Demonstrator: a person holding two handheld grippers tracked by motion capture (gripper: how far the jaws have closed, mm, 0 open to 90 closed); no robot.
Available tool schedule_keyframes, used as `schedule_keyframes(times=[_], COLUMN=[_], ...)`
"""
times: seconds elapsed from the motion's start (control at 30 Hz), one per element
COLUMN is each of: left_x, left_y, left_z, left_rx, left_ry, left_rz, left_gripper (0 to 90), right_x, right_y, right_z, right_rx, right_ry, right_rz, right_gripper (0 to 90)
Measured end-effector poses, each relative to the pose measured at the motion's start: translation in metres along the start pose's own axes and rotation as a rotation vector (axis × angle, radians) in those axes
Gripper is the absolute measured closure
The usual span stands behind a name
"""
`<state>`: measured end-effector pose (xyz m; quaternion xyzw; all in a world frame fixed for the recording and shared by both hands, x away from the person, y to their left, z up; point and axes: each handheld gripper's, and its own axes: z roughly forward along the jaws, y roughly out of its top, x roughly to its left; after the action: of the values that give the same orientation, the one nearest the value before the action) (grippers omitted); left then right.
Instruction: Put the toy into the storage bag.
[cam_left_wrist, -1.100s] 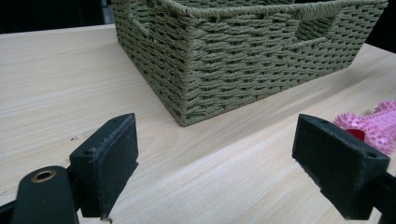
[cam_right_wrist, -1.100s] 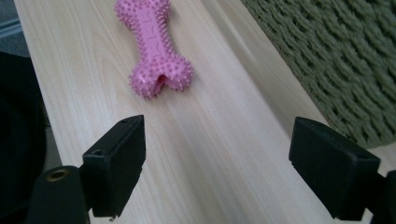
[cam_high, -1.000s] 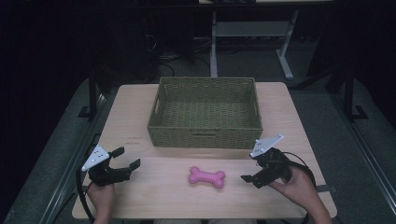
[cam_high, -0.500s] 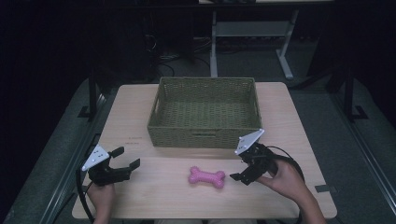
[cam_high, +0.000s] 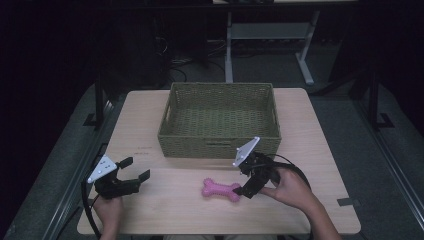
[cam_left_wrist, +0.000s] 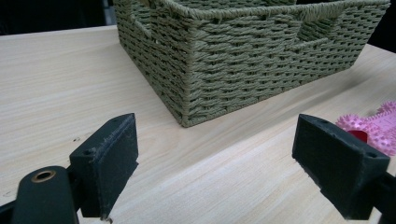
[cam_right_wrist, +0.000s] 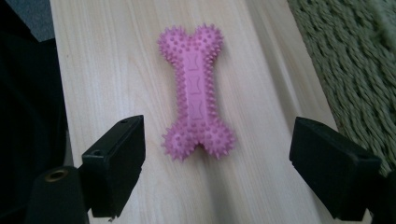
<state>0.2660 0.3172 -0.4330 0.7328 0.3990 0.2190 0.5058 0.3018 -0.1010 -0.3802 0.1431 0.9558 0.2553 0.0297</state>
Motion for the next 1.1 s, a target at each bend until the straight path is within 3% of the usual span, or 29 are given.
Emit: schedule_keyframes(times=[0.5,0.87,1.1], left_x=[0.000,0.002,0.003], left_y=[0.000,-0.001,-0.001], left_z=[0.000,-0.001,-0.001], left_rx=[-0.006,-0.015,-0.017], left_ry=[-0.002,-0.004,-0.001], left_rz=[-0.010,-0.022,-0.029], left_gripper=[13.9,13.9,13.9], right_x=[0.001,0.008,0.004], right_y=[0.022,0.035,0.035], right_z=[0.020,0.050,0.058], right_rx=[0.047,0.116,0.141], right_ry=[0.049,0.068,0.077], right_rz=[-0.039,-0.081,-0.071], right_gripper=[20.0,24.1,29.8])
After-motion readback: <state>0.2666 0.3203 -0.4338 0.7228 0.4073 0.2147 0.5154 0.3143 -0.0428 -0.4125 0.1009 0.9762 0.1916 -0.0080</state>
